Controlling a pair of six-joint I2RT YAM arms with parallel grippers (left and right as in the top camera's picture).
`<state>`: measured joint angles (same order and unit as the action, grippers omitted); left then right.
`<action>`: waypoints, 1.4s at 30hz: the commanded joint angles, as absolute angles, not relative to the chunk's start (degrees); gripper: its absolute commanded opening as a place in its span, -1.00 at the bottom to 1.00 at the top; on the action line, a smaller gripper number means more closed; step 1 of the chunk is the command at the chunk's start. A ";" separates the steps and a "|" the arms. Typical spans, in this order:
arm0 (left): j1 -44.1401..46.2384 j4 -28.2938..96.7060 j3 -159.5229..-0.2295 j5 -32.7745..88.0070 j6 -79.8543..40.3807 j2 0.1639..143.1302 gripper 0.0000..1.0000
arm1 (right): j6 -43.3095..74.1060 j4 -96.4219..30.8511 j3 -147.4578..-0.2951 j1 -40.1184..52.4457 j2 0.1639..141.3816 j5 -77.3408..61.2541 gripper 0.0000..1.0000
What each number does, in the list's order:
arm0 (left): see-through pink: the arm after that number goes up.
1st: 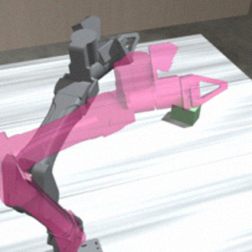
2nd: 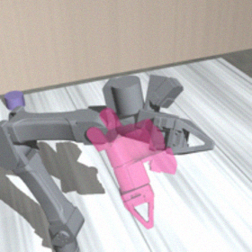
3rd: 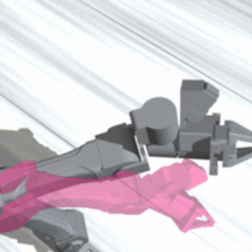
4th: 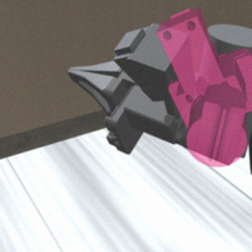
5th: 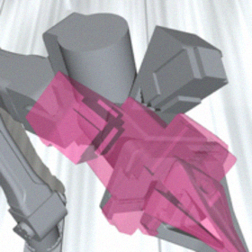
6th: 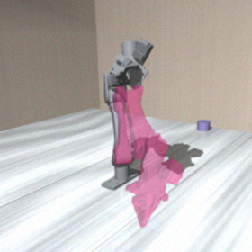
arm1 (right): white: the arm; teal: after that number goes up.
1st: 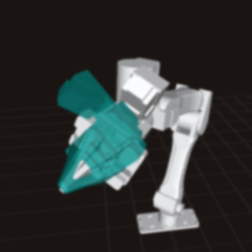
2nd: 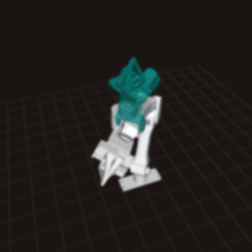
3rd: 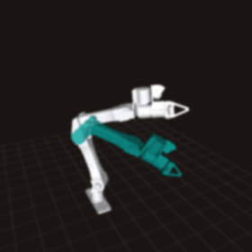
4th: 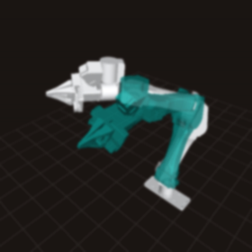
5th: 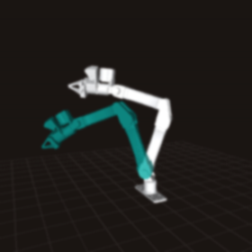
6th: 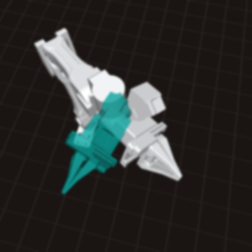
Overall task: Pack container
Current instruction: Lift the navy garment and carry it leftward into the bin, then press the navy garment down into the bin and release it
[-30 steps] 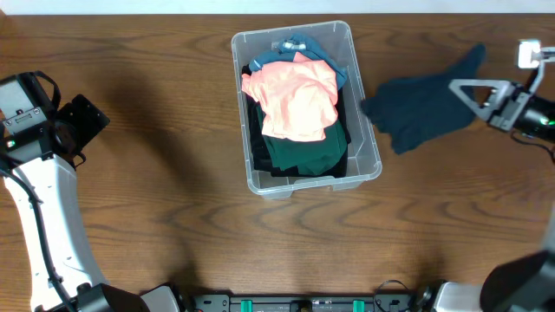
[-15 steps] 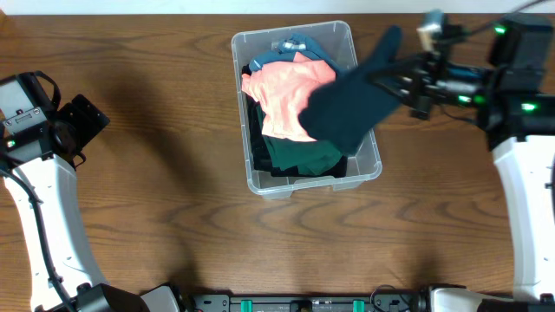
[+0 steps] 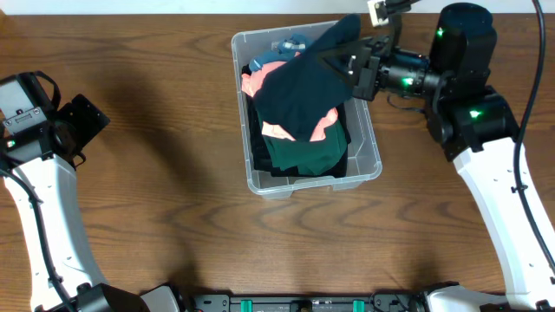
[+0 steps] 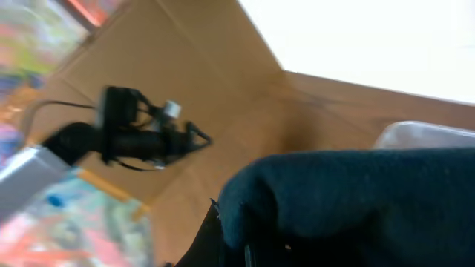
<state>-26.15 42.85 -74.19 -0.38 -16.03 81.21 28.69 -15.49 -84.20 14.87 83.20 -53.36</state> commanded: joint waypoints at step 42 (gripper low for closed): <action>-26.46 42.85 -74.70 -0.69 -15.05 80.49 0.96 | 32.16 -2.94 -84.58 17.08 117.12 -31.62 0.00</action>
<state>-26.15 42.87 -74.19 -0.40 -16.03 81.21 38.20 -1.83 -84.49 17.32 118.87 -30.85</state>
